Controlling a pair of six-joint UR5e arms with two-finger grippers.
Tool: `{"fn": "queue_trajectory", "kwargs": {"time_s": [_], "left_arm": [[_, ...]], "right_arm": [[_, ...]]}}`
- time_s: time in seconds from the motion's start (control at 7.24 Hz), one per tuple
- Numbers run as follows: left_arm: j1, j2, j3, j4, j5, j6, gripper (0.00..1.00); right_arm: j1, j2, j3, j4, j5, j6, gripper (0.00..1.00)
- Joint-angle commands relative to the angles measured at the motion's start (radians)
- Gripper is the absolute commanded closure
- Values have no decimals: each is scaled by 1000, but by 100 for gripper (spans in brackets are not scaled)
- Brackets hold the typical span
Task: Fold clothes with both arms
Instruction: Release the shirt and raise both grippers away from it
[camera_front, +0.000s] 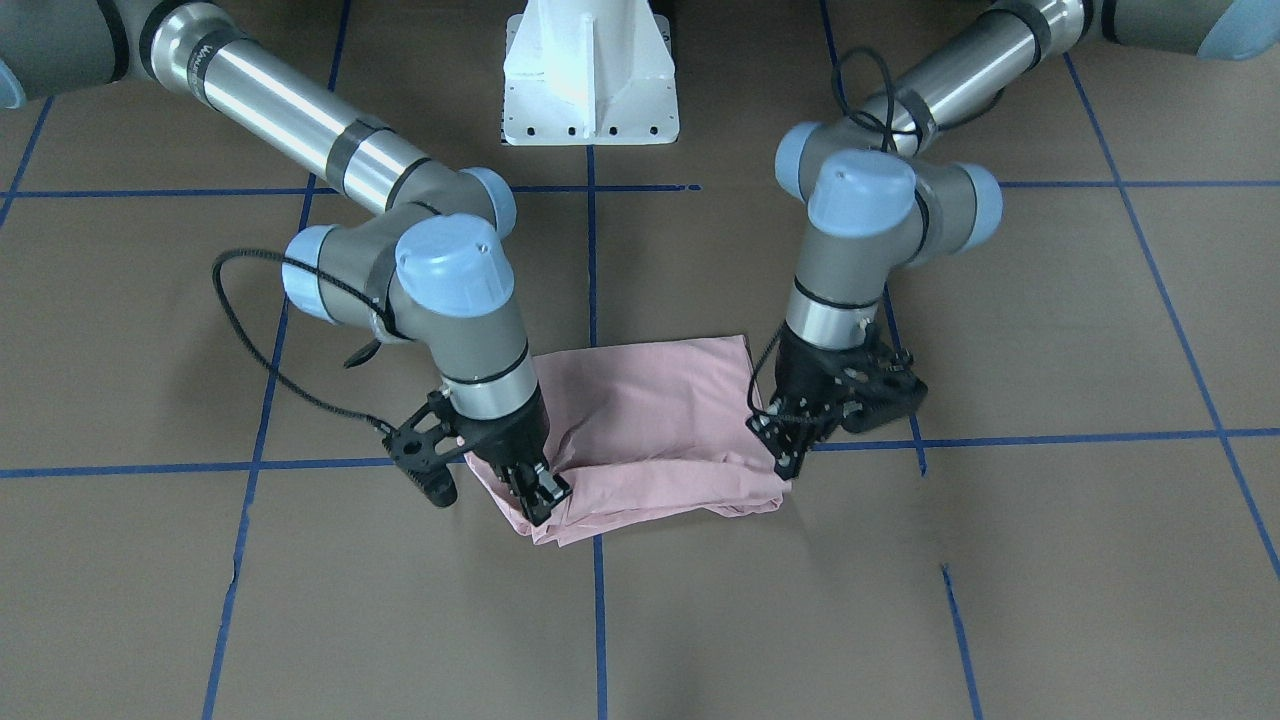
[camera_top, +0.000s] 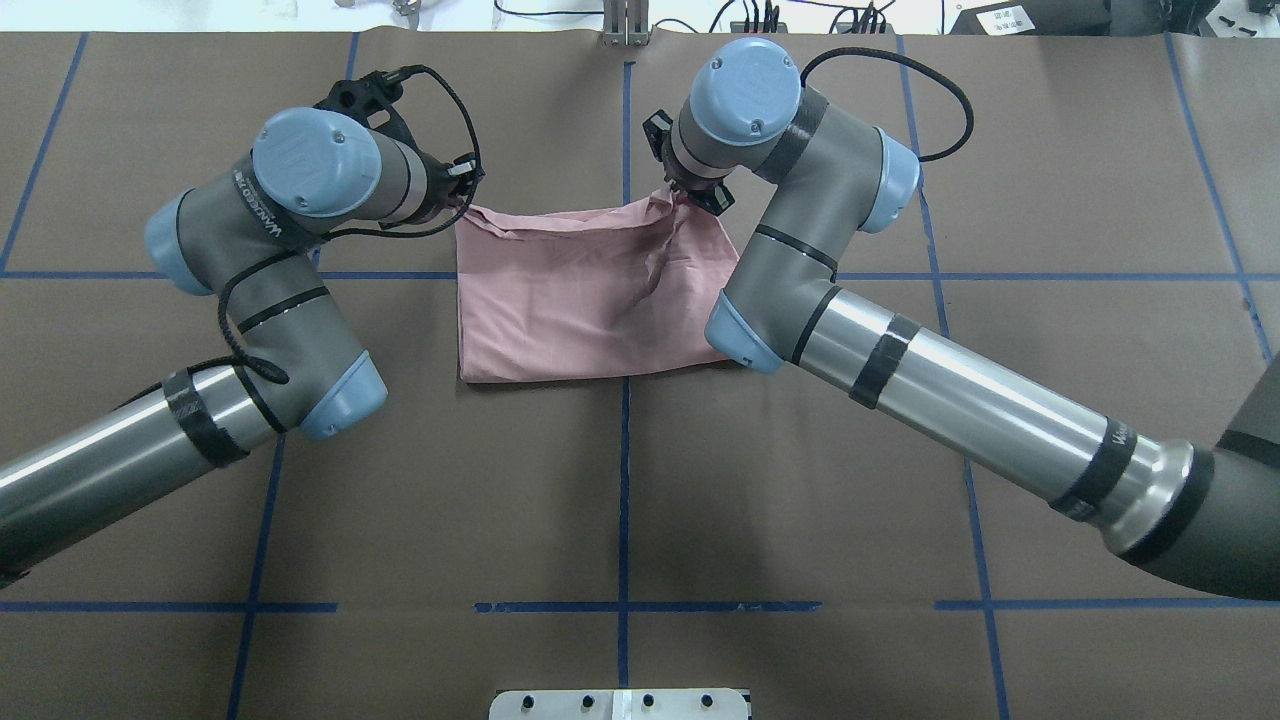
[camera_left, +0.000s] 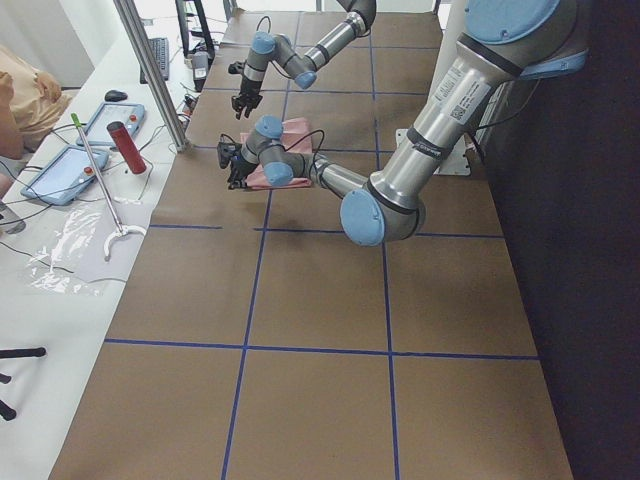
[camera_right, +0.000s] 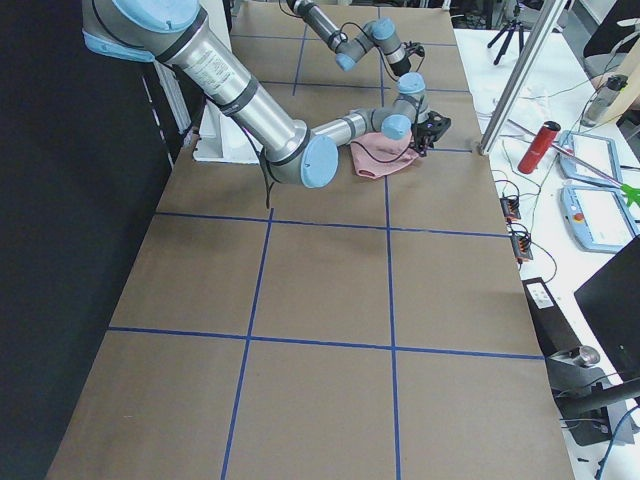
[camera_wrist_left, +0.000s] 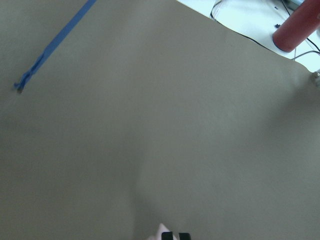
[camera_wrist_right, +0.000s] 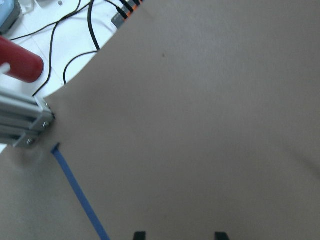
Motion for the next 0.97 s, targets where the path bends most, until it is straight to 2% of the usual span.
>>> {"fn": "queue_trajectory", "kwargs": {"time_s": [0.0, 0.14, 0.28, 0.41, 0.55, 0.69, 0.83], "left_arm": [[-31, 62, -47, -63, -10, 68, 0], [-58, 90, -72, -65, -69, 120, 0], [-134, 140, -74, -98, -201, 262, 0], [-247, 235, -71, -200, -355, 424, 0], [-393, 295, -66, -207, -542, 631, 0], [-551, 334, -57, -168, -675, 830, 0], [-665, 336, -71, -47, -758, 1011, 0]], "right_arm": [[108, -25, -26, 16, 151, -162, 0], [145, -97, 42, 15, 159, -260, 0], [209, -174, 89, 9, 220, -386, 0], [301, -250, 103, -10, 319, -588, 0], [384, -325, 135, -71, 358, -837, 0], [483, -363, 185, -235, 378, -1113, 0], [588, -386, 234, -474, 403, -1425, 0]]}}
